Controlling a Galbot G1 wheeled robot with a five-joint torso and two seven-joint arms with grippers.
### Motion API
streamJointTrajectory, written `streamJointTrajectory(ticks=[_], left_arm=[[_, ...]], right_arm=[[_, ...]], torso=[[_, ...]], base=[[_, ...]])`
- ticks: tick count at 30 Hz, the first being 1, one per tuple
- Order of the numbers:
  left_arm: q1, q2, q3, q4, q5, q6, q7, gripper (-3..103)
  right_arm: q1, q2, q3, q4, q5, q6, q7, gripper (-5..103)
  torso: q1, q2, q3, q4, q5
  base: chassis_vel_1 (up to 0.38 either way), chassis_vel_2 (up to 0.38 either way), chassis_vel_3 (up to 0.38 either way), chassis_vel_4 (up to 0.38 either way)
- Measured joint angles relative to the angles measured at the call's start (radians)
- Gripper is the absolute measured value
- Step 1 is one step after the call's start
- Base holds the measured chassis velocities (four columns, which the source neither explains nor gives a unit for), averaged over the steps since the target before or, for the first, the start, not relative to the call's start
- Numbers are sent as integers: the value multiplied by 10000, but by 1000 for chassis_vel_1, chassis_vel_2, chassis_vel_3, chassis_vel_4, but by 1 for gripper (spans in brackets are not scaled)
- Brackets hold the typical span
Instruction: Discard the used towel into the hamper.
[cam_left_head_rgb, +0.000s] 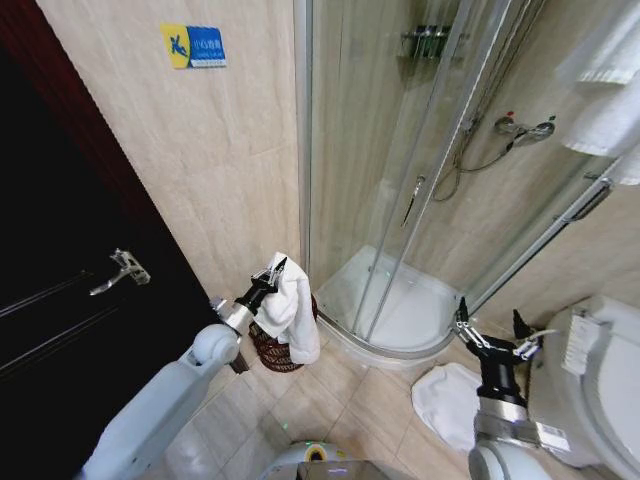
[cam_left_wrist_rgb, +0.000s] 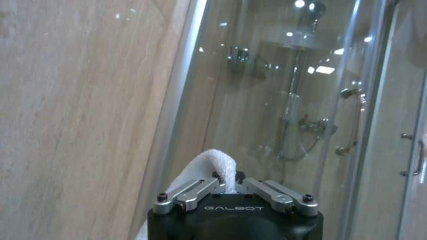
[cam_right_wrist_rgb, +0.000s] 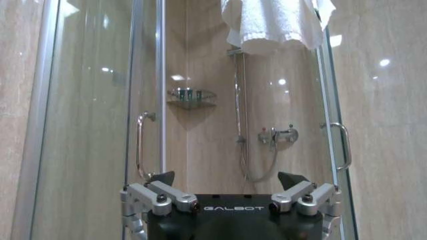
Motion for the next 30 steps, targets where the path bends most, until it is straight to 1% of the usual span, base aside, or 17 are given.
streamJointTrajectory(ticks=[1,3,4,7,8,10,12,14,15,18,21,26,30], left_arm=[[0,0,0,0,0,0,0,2],[-479,-167,235,450,73,-113,-29,2],[-479,-167,235,450,73,-113,-29,2],[-1215,-303,384,1037,304,-287,-72,2],[-1215,-303,384,1037,304,-287,-72,2],[-1620,-330,481,1325,335,-354,-193,2],[-1772,-372,514,1460,371,-394,-285,2],[-2008,-500,561,1745,573,-531,-467,2],[-2008,-500,561,1745,573,-531,-467,2],[-2301,-704,607,2126,908,-727,-748,2],[-2494,-798,628,2384,1074,-818,-848,2],[-2765,-887,682,2876,1223,-949,-872,2],[-2675,-828,674,3012,1262,-1006,-848,2]], right_arm=[[0,0,0,0,0,0,0,100],[3,3,21,-38,15,4,-7,100],[3,3,21,-38,15,4,-7,100],[21,3,57,-117,54,5,-9,100],[21,3,57,-117,54,5,-9,100],[66,4,56,-163,65,-13,-10,100],[93,4,50,-169,67,-35,-10,100],[147,4,24,-186,68,-98,-12,100],[147,4,24,-186,68,-98,-12,100],[188,3,14,-221,69,-136,-15,100],[185,2,33,-264,107,-132,-15,100],[126,1,99,-376,243,-52,-17,100],[100,0,148,-405,319,-16,-17,100]], torso=[[0,0,0,0,0],[1,0,1,0,-1],[1,0,1,0,-1],[1,0,1,-2,0],[1,0,1,-2,0],[0,0,0,0,2],[0,0,1,0,1],[0,0,0,1,1],[0,0,0,1,1],[-1,0,1,1,-1],[-1,0,1,0,0],[0,0,0,0,0],[-1,0,0,-1,0]], base=[[0,0,0,0],[0,0,0,0],[0,0,0,0],[0,0,0,0],[0,0,0,0],[0,0,0,0],[0,0,0,0],[0,0,0,0],[0,0,0,0],[0,0,0,0],[0,0,0,0],[0,0,0,0],[0,0,0,0]])
